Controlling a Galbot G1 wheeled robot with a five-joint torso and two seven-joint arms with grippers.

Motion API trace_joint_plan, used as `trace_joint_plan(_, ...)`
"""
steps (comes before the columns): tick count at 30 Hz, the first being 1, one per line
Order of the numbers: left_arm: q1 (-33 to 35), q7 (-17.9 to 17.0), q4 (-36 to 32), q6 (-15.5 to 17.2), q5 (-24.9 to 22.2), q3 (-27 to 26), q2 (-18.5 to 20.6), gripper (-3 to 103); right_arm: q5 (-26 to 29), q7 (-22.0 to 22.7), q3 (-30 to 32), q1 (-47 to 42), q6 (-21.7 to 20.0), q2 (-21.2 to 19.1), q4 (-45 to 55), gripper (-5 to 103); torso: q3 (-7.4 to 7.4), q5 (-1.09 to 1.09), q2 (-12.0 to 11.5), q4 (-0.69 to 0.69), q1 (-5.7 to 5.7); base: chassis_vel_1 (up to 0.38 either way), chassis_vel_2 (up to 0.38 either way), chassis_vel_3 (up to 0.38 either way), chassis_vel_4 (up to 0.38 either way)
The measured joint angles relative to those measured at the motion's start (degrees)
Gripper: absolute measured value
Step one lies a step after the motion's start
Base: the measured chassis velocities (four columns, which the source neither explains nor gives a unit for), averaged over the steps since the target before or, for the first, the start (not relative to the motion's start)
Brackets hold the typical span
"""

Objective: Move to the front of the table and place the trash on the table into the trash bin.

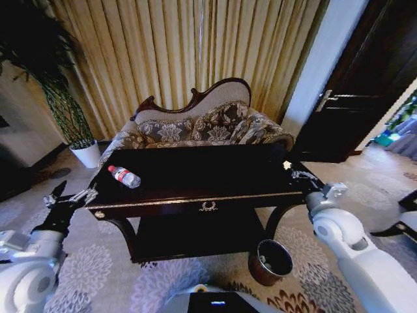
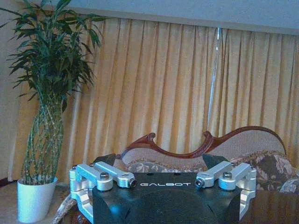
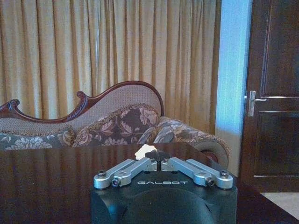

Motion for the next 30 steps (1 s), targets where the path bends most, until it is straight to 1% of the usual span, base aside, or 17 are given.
trace_joint_plan(30, 0.41, 0.11, -1.00, -0.11, -0.01, -0.22, -0.41, 100, 0.04, -0.11, 0.16, 0.20, 0.64, -0.06, -0.39, 0, 0.00, 0.00, 0.00, 0.00, 0.00, 0.064, -0.059, -0.060, 0.060)
